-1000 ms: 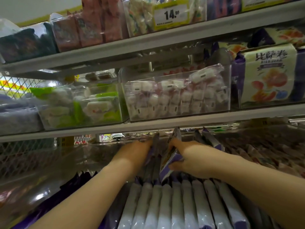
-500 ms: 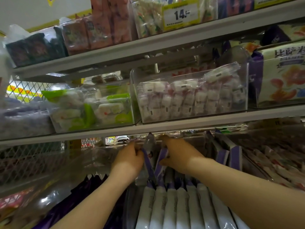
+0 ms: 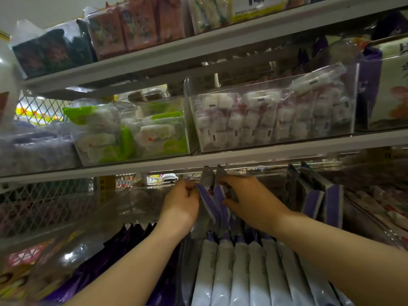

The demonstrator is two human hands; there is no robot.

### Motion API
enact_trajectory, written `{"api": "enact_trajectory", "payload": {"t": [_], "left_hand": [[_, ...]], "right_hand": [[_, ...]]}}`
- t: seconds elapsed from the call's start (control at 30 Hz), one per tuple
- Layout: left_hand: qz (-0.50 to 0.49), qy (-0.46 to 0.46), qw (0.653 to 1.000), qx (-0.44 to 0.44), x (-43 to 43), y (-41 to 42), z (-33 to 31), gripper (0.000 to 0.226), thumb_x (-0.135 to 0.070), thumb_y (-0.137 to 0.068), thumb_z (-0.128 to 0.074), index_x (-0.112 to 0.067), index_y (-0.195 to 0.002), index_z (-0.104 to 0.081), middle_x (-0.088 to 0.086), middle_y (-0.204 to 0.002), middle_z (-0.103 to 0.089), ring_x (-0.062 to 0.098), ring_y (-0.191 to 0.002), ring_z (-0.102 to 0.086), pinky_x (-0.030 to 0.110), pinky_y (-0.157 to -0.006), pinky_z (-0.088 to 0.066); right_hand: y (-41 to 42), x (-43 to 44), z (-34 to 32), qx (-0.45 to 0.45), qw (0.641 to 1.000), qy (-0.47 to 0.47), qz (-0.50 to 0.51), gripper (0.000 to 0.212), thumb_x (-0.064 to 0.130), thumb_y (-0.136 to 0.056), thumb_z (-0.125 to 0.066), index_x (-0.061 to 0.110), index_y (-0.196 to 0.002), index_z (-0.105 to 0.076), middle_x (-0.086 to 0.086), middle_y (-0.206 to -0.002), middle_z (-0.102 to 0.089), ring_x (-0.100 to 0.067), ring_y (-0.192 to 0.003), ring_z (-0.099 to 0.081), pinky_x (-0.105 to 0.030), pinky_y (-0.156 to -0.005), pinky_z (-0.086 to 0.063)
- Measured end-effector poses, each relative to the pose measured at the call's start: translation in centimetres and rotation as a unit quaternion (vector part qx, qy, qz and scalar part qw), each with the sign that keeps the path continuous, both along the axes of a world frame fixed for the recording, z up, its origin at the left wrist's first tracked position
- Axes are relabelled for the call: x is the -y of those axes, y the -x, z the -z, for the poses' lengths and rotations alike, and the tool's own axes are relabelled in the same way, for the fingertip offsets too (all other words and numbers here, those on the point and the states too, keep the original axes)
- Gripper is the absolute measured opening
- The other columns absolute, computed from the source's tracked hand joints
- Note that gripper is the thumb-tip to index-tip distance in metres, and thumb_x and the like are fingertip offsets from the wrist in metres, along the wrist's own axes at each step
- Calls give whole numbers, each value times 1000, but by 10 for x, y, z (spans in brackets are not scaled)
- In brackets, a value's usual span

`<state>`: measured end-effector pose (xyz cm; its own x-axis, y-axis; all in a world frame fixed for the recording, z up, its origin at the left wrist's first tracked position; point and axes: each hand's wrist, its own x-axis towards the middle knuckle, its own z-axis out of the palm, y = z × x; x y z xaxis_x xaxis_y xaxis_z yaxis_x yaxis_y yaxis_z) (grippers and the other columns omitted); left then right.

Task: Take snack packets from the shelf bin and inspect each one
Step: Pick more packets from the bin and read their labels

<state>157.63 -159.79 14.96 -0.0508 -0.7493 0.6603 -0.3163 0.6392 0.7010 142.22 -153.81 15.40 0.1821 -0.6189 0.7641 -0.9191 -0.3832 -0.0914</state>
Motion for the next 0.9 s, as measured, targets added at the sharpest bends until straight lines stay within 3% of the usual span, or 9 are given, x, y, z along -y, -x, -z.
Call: {"api": "enact_trajectory", "payload": {"t": [0.13, 0.27, 0.37, 0.47, 0.53, 0.6, 0.7, 0.83, 0.9], "left_hand": [[0, -3, 999, 45, 2, -3, 2, 18, -16, -98, -50, -27, -84, -55, -8, -86, -63, 6, -78, -57, 19, -60, -39], [17, -11, 985, 169, -3, -7, 0, 16, -17, -91, -60, -32, -89, -55, 0, -103, -65, 18, -91, -62, 31, -79, -51], [-3, 52, 944, 325, -15, -14, -8, 37, -34, -81, -67, -28, -116, -59, -4, -117, -58, 20, -107, -58, 36, -93, -50], [-66, 89, 889, 444, -28, -14, -19, 36, -44, -82, -60, -31, -115, -62, -3, -115, -65, 23, -109, -60, 42, -98, -47], [-165, 127, 836, 507, -28, -9, -24, 26, -39, -90, -57, -34, -116, -61, -3, -117, -65, 23, -115, -57, 46, -106, -38], [-208, 130, 816, 524, -26, -3, -26, 26, -32, -94, -54, -35, -119, -60, -3, -121, -63, 23, -120, -55, 47, -110, -32], [-173, 93, 829, 523, -22, -2, -29, 28, -26, -93, -52, -31, -119, -59, 0, -124, -61, 25, -118, -56, 45, -105, -39], [5, 30, 894, 448, -26, -9, -25, 32, -25, -88, -60, -23, -120, -56, -2, -114, -63, 17, -104, -60, 24, -84, -47], [13, 48, 901, 430, -28, -11, -20, 52, -31, -85, -63, -28, -135, -47, 0, -130, -57, 20, -117, -55, 32, -97, -46]], "right_hand": [[2, 0, 8, -7, 1000, -1, -8, 31, 17, -93, -55, 23, -124, -55, -1, -117, -65, -19, -106, -62, -37, -90, -53], [3, -1, 9, -24, 998, -51, 14, 32, 19, -92, -58, 23, -123, -56, -2, -118, -64, -22, -106, -62, -38, -90, -53], [3, -3, 3, -22, 997, -76, 22, 38, 20, -89, -64, 24, -126, -54, -3, -121, -62, -23, -104, -62, -40, -89, -53], [4, -6, 3, -3, 997, -70, 44, 49, 24, -89, -66, 21, -134, -47, -3, -126, -58, -24, -111, -59, -37, -93, -51], [2, -8, 5, -20, 995, -75, 64, 43, 29, -91, -63, 20, -131, -49, -4, -122, -61, -25, -109, -61, -39, -91, -52], [-2, -9, 5, -46, 993, -63, 88, 38, 33, -94, -57, 21, -128, -50, -4, -120, -63, -26, -105, -62, -42, -88, -54], [-4, -7, 6, -104, 985, -37, 131, 36, 37, -98, -49, 24, -131, -49, -3, -125, -60, -26, -104, -62, -40, -85, -54], [0, 0, 5, -121, 978, -110, 132, 49, 41, -97, -47, 27, -143, -33, -7, -136, -55, -32, -113, -59, -44, -90, -52], [5, -1, 2, -106, 976, -148, 116, 63, 45, -93, -54, 27, -146, -24, -8, -136, -55, -32, -117, -57, -47, -95, -50]]}}
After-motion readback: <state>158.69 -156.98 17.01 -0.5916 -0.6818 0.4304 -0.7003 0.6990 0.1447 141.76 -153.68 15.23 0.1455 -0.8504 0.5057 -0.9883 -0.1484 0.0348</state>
